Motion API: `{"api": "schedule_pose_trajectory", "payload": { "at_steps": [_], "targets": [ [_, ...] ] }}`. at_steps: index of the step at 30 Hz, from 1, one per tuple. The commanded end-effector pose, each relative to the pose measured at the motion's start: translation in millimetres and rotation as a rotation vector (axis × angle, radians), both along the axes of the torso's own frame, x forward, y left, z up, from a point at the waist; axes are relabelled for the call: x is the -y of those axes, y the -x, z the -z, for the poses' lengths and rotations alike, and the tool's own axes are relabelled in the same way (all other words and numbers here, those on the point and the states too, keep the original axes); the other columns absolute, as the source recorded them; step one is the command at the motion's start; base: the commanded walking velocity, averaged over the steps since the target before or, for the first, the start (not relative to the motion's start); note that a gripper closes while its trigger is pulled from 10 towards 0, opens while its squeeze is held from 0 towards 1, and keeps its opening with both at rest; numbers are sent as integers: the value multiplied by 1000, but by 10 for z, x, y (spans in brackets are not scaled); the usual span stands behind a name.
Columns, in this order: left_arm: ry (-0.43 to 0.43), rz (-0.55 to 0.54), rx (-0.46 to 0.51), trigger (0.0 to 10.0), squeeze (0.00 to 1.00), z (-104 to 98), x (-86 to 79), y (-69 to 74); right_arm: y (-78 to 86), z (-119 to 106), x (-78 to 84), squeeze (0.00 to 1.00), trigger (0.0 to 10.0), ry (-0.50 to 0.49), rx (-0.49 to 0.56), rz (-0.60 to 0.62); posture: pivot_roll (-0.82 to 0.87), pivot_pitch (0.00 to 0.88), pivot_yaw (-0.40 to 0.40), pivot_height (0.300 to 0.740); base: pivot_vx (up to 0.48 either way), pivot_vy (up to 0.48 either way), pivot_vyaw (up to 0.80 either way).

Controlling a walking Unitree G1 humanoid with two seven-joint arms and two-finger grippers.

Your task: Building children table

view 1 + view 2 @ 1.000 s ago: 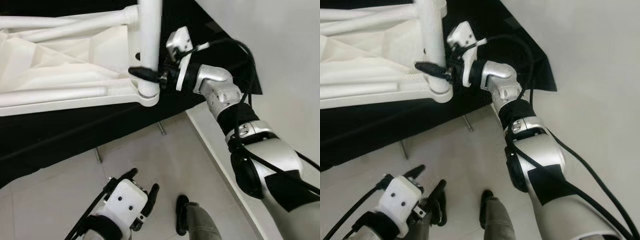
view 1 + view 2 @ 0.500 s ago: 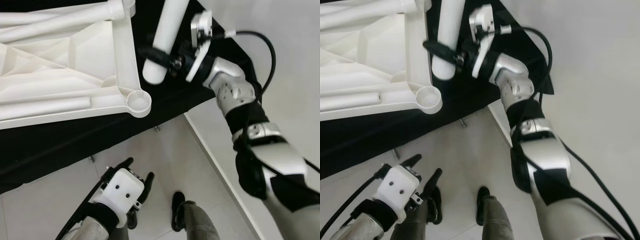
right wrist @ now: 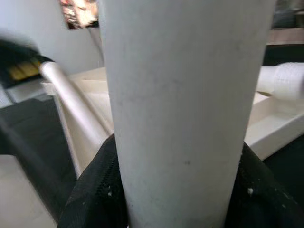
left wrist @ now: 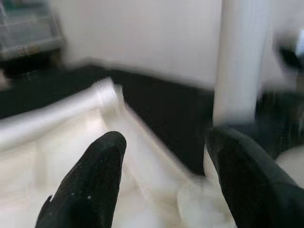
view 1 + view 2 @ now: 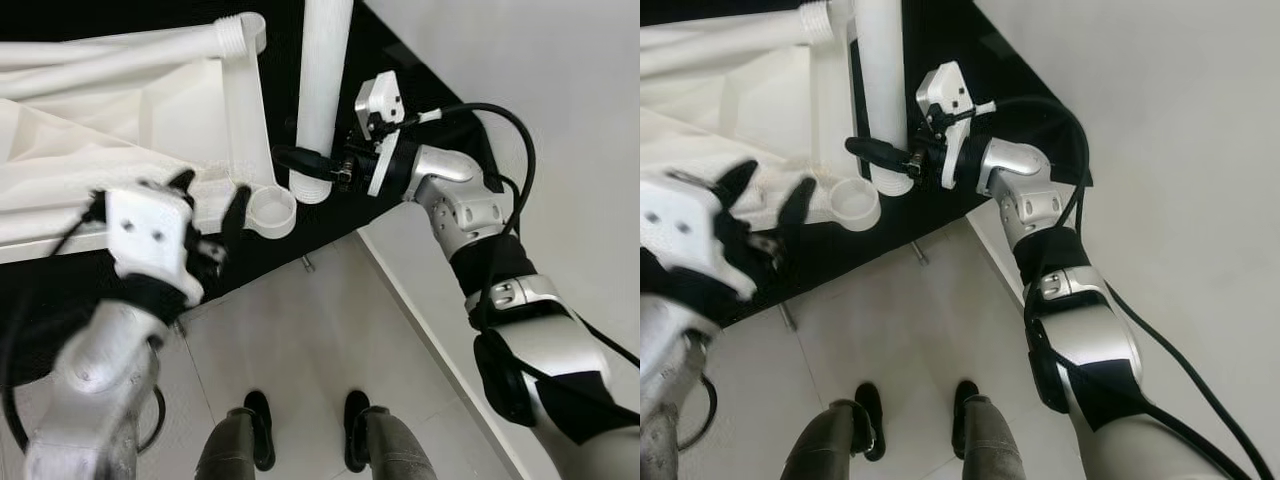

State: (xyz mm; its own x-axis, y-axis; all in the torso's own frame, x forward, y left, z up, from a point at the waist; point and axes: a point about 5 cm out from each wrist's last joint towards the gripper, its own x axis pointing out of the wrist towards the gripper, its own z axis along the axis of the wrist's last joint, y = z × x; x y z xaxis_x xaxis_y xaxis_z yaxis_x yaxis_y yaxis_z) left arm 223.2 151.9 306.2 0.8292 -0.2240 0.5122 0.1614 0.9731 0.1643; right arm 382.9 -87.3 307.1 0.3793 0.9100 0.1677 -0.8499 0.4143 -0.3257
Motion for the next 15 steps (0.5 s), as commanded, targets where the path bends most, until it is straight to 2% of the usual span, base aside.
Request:
{"api": "schedule_pose_trajectory", "payload": {
  "at_steps": [1, 2, 4, 5, 7, 8, 10, 13, 14, 15],
  "targets": [
    [20, 73, 49, 10000, 0, -152, -25, 20, 20, 19, 23, 0, 10000, 39, 37, 31, -11, 195, -3, 740, 0, 0, 0],
    [20, 73, 49, 10000, 0, -152, -25, 20, 20, 19, 23, 0, 10000, 39, 37, 31, -11, 195, -3, 740, 0, 0, 0],
    [41, 171, 87, 10000, 0, -280, 8, 1, 85, 75, 29, 0, 10000, 110, 62, 16, -16, 184, 0, 740, 0, 0, 0],
    [41, 171, 87, 10000, 0, -280, 8, 1, 85, 75, 29, 0, 10000, 110, 62, 16, -16, 184, 0, 740, 0, 0, 0],
    [25, 254, 86, 10000, 0, -350, 66, -44, 240, 133, -51, 0, 10000, 176, 83, -80, -27, 165, 2, 740, 0, 0, 0],
    [25, 254, 86, 10000, 0, -350, 66, -44, 240, 133, -51, 0, 10000, 176, 83, -80, -27, 165, 2, 740, 0, 0, 0],
    [7, 293, 83, 10000, 0, -408, 101, -100, 370, 165, -141, 0, 10000, 206, 101, -152, -36, 151, 9, 740, 0, 0, 0],
    [7, 316, 84, 10000, 0, -435, 130, -146, 433, 171, -200, 0, 10000, 211, 113, -183, -41, 142, 13, 740, 0, 0, 0],
    [16, 366, 89, 10000, 8, -487, 194, -227, 529, 189, -307, 0, 10000, 221, 133, -222, -44, 134, 17, 740, 0, 0, 0],
    [16, 366, 89, 10000, 8, -487, 194, -227, 529, 189, -307, 0, 10000, 221, 133, -222, -44, 134, 17, 740, 0, 0, 0]
  ]
}}
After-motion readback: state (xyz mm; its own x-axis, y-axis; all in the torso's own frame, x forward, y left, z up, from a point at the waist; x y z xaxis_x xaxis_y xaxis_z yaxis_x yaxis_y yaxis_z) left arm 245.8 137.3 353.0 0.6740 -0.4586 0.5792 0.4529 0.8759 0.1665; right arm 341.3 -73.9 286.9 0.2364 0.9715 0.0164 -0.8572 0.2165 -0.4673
